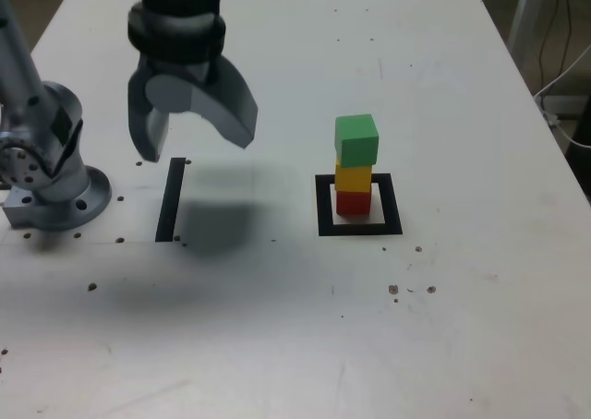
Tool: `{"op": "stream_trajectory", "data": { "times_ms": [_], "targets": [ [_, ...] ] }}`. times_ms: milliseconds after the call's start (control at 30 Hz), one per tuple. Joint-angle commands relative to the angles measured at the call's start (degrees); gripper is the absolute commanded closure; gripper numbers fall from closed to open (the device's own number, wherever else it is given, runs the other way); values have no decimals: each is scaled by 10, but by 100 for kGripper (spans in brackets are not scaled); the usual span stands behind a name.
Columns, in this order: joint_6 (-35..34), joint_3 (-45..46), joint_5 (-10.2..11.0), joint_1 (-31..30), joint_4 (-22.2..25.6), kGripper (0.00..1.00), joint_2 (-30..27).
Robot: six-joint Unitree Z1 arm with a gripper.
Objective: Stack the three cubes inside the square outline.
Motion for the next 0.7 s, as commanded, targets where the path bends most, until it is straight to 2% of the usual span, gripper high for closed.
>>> {"op": "stream_trajectory", "data": {
  "times_ms": [0, 400, 667],
  "targets": [
    [1, 25, -6, 5, -18, 1, -4],
    [6, 104, -17, 13, -73, 1, 4],
    [14, 111, -18, 19, -83, 1, 12]
  ]
}}
